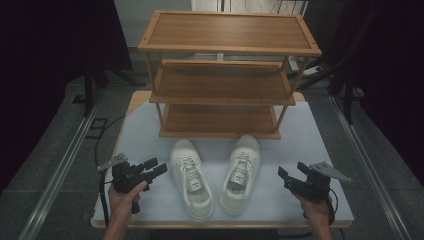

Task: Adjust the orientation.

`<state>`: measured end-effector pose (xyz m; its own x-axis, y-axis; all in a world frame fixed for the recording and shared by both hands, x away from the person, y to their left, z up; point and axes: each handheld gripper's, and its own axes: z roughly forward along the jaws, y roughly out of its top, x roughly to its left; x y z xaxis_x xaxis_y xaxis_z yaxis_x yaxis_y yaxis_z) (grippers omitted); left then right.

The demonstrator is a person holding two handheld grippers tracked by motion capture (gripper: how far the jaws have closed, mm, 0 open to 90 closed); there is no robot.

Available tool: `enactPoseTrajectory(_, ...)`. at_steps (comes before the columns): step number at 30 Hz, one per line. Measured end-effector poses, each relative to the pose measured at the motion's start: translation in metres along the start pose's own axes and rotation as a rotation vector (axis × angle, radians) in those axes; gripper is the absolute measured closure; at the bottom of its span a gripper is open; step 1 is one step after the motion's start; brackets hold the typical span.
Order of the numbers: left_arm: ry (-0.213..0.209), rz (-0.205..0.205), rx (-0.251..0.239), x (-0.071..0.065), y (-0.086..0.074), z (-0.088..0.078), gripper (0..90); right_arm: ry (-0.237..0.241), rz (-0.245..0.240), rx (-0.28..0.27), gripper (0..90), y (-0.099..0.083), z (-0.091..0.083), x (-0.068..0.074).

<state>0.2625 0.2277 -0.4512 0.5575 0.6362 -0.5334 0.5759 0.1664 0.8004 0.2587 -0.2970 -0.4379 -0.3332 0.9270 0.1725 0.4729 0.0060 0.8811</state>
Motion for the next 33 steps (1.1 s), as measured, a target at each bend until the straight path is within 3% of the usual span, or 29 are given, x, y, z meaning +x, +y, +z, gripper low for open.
enactPoseTrajectory(7,-0.003,0.005,0.009,-0.002,-0.001,0.001,35.5,0.043,-0.010,-0.040,32.4,0.004,-0.010,0.005)
enactPoseTrajectory(17,-0.008,0.015,0.000,-0.006,0.001,-0.002,35.5,0.146,-0.064,-0.088,46.3,0.013,-0.025,0.032)
enactPoseTrajectory(18,-0.010,0.018,0.002,-0.006,0.001,-0.001,35.4,0.181,-0.082,-0.094,50.0,0.016,-0.028,0.040)
enactPoseTrajectory(23,-0.014,0.018,0.013,-0.008,0.001,0.003,35.4,0.257,-0.129,-0.099,60.3,0.019,-0.032,0.064)
enactPoseTrajectory(29,-0.020,0.017,0.020,-0.011,0.000,0.004,35.4,0.317,-0.187,-0.077,69.6,0.015,-0.028,0.085)
enactPoseTrajectory(33,-0.025,0.017,0.016,-0.012,0.002,0.002,35.4,0.382,-0.215,-0.051,79.8,0.011,-0.021,0.105)
